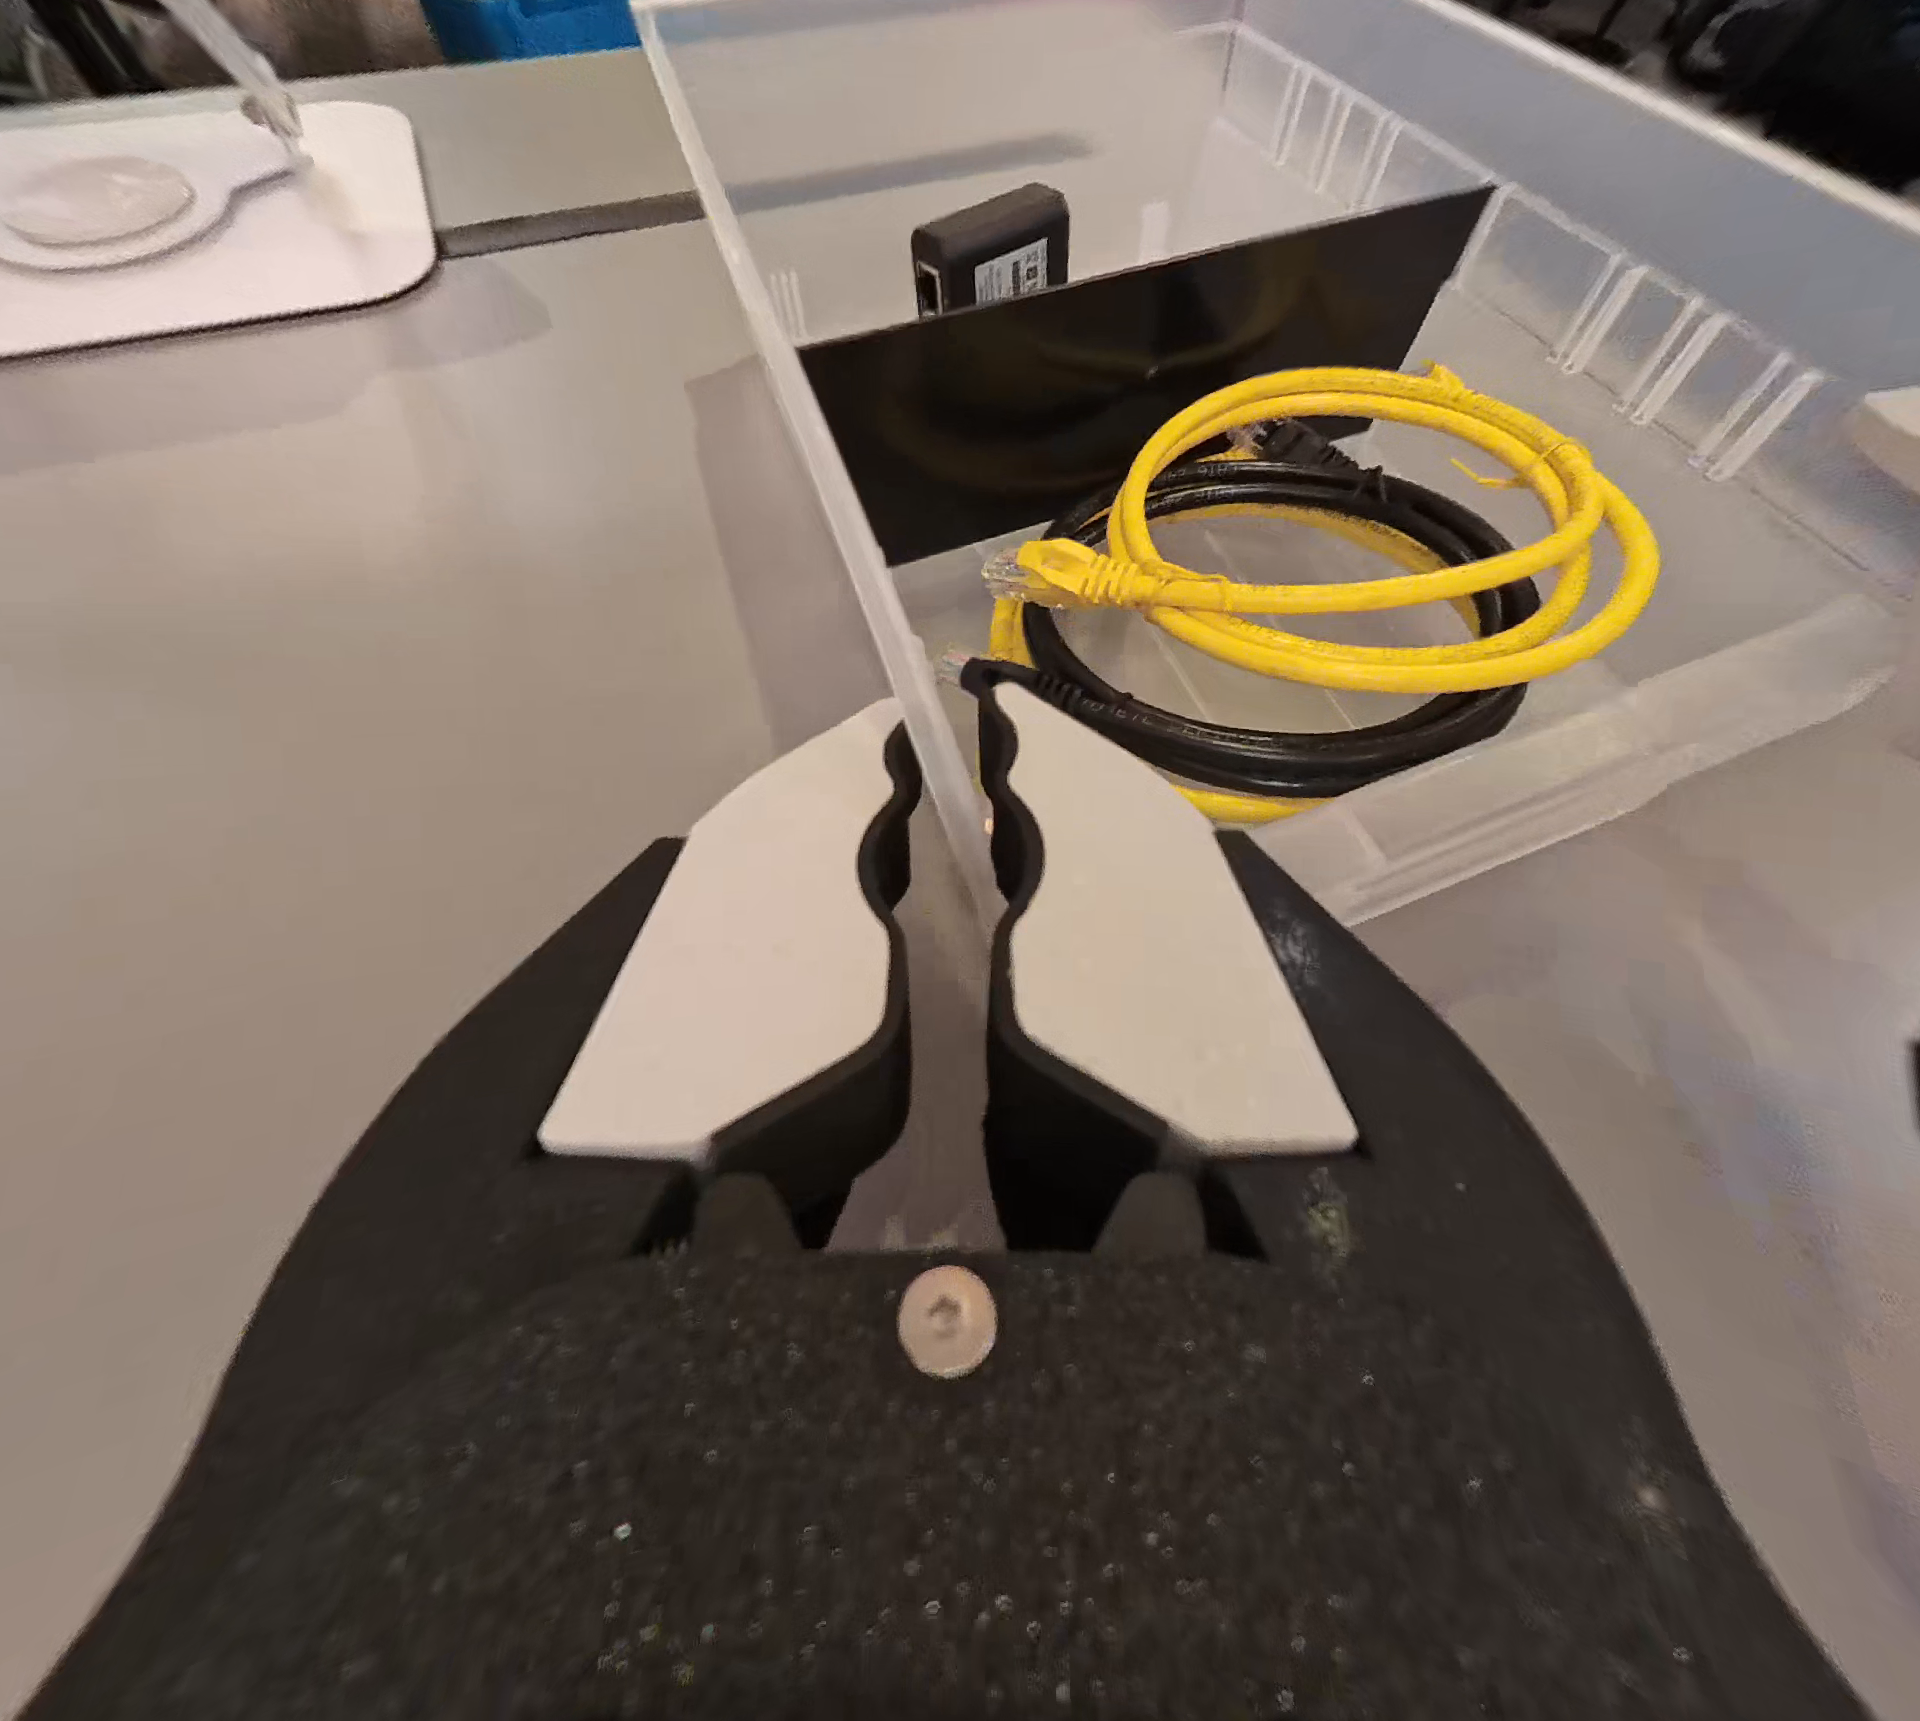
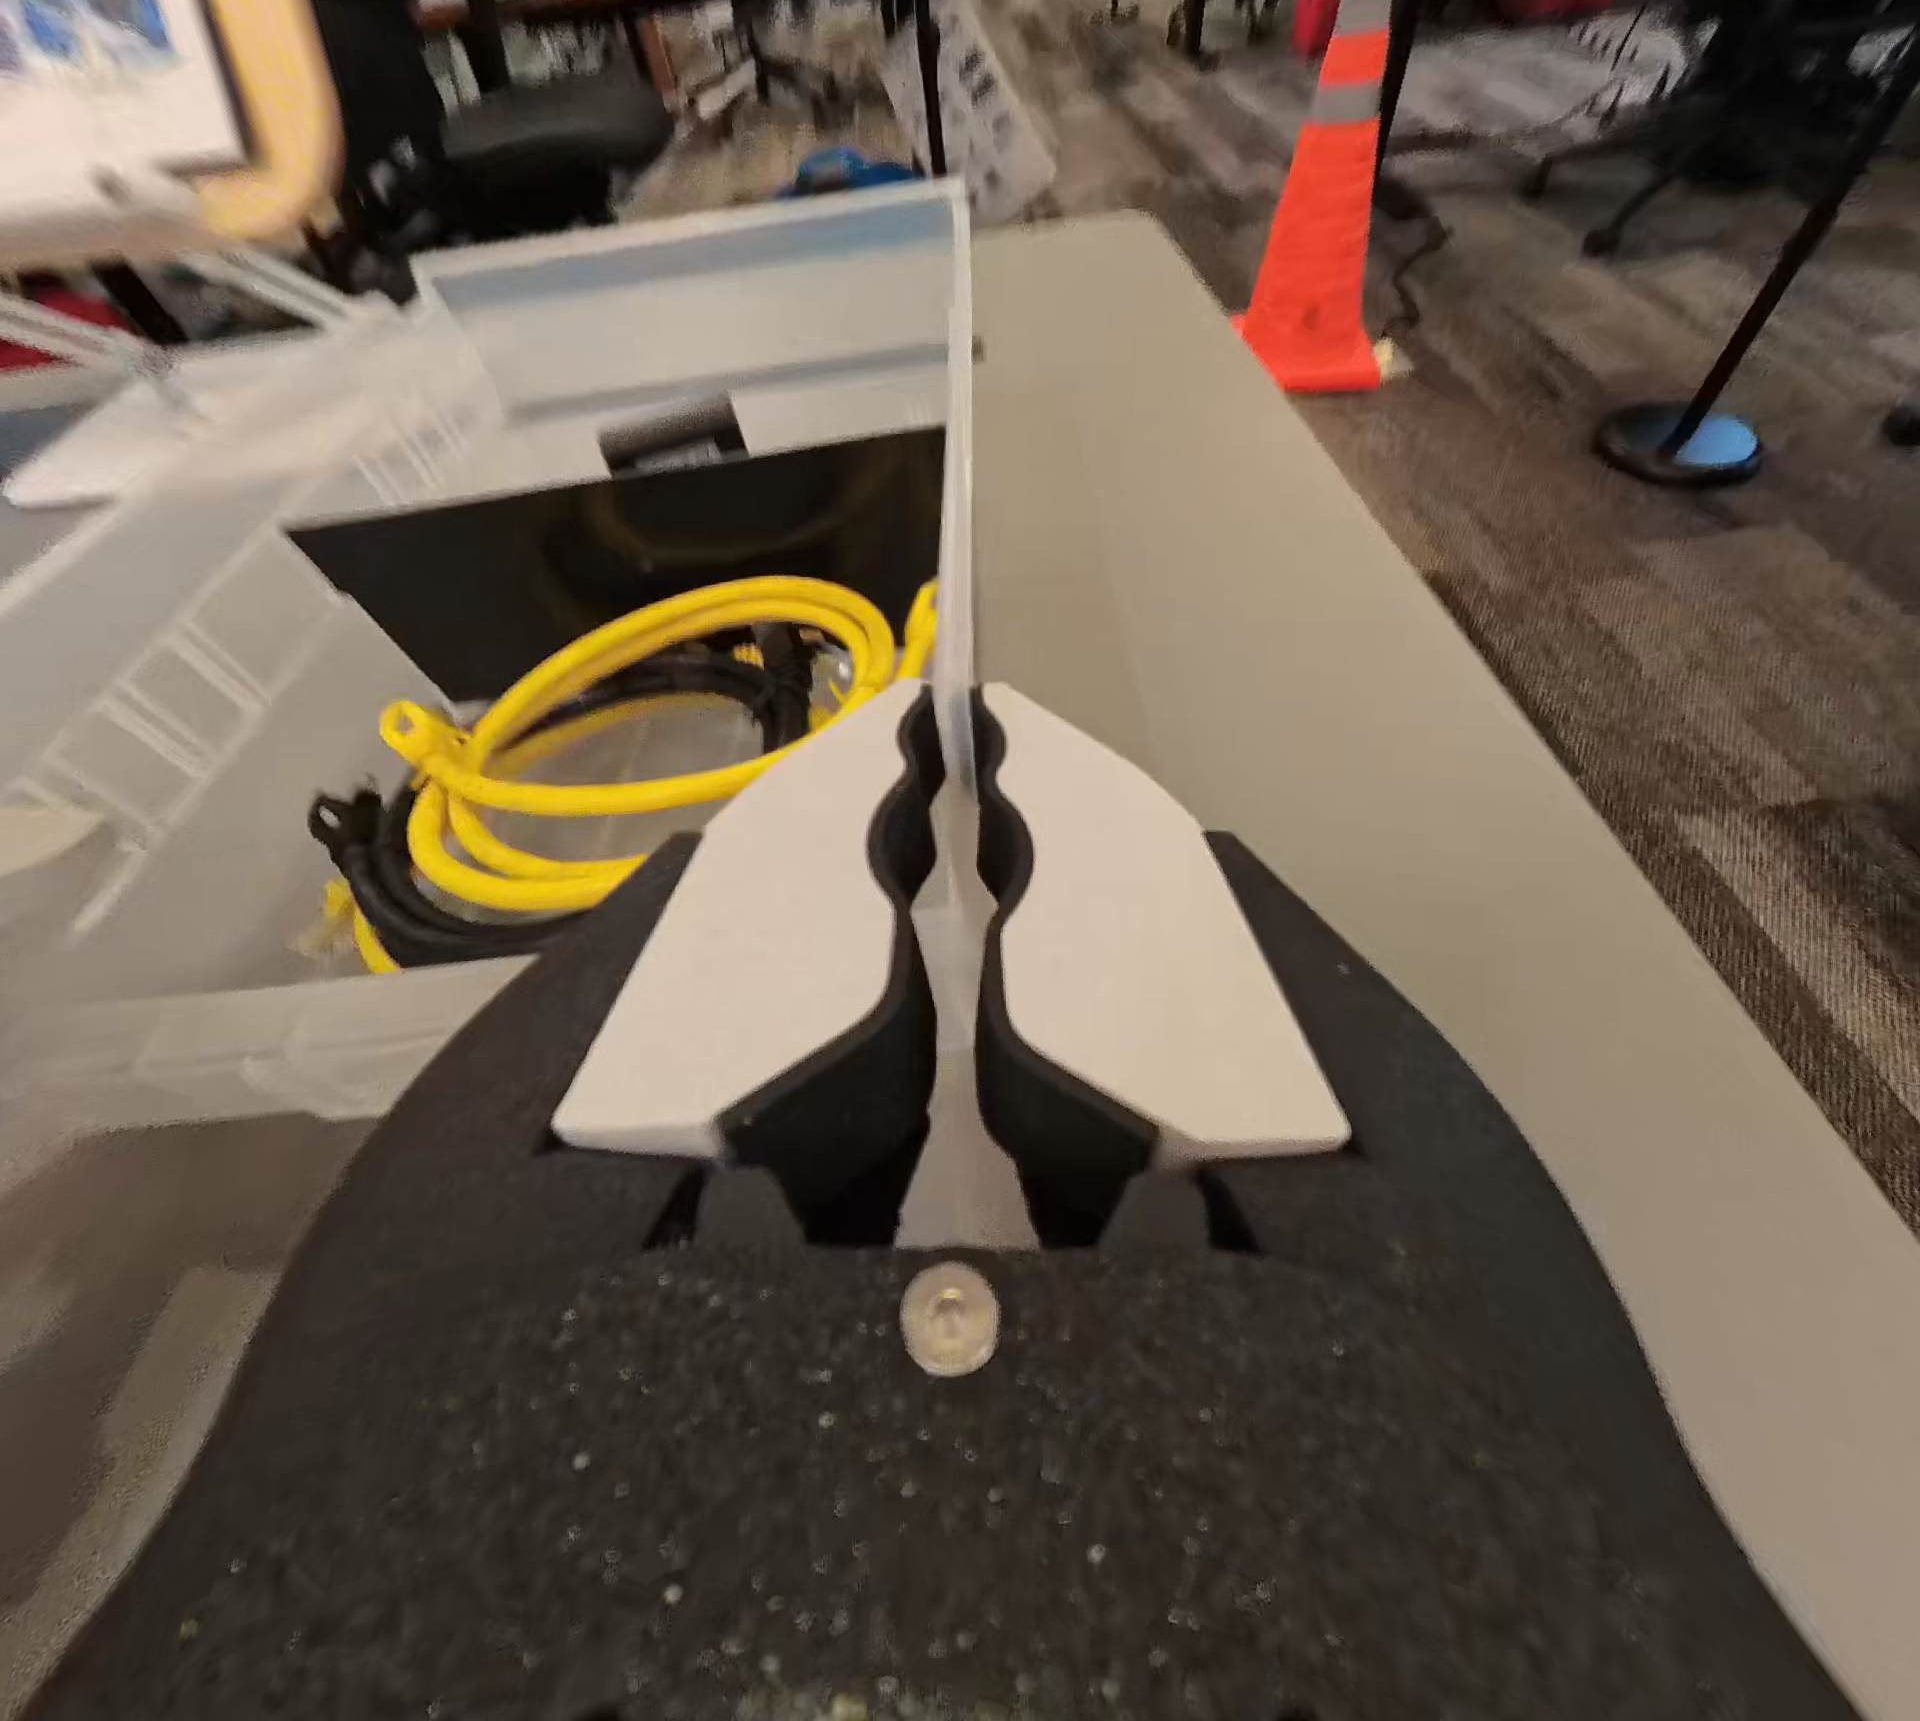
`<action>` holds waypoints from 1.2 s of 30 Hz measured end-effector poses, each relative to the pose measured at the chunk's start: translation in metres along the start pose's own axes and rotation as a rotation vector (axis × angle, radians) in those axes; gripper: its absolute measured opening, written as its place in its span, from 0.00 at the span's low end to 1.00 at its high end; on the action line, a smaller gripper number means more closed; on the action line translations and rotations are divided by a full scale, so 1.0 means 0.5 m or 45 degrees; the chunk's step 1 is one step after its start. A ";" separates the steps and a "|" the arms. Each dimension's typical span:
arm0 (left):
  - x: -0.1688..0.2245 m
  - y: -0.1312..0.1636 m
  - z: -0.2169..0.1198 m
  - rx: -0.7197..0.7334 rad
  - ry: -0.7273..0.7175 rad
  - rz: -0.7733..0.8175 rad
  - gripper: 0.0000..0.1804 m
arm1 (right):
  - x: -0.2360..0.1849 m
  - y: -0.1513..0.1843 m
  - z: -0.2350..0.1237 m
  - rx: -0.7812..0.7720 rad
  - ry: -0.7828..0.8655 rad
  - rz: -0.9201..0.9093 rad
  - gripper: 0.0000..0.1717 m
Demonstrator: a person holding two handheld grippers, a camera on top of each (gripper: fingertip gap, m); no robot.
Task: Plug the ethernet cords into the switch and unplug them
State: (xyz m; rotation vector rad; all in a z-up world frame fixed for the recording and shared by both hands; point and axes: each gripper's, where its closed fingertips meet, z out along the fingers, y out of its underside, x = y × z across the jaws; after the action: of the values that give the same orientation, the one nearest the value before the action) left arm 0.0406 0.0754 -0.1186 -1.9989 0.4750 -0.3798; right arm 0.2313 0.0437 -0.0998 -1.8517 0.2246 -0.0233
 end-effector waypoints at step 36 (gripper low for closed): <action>-0.681 0.152 -0.488 0.071 -0.297 0.020 0.24 | -0.668 0.068 -0.181 -0.033 -0.816 -0.091 0.10</action>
State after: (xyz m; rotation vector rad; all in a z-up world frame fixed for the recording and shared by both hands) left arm -0.3810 0.0206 -0.0991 -1.9546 0.3297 -0.1455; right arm -0.1133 0.0041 -0.0728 -1.7973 -0.2890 0.5175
